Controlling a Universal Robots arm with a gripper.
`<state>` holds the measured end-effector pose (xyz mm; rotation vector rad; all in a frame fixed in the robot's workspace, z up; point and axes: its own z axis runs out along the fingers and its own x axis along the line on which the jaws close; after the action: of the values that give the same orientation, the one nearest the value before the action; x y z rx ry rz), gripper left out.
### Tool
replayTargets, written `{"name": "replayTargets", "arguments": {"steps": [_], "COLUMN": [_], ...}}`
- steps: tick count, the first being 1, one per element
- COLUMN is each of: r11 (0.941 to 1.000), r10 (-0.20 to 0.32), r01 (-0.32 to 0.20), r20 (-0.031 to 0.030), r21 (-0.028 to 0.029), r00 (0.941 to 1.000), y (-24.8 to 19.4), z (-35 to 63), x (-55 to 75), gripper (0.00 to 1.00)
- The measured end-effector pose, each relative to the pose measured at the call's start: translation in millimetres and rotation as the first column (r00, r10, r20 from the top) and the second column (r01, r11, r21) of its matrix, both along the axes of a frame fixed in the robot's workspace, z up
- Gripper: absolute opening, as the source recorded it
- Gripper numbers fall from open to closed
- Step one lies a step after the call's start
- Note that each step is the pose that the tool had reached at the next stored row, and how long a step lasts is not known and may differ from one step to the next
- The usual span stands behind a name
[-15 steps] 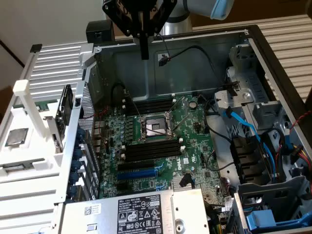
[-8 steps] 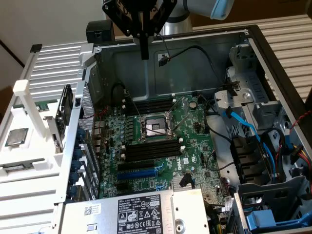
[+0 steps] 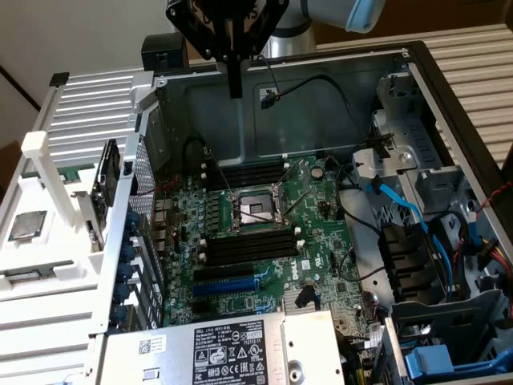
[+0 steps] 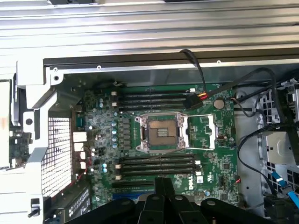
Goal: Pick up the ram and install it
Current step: 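Reach for the ram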
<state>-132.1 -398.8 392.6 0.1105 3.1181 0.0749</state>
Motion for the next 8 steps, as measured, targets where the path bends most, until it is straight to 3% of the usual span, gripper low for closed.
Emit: {"name": "replayTargets", "arguments": {"steps": [8], "r11": [1.0000], "r10": [0.000], "r01": [0.000], "r20": [0.0001], "r21": [0.0000], "r00": [1.0000], "y": [-1.0], "z": [-0.3], "x": [-68.2], "gripper": [0.10]}}
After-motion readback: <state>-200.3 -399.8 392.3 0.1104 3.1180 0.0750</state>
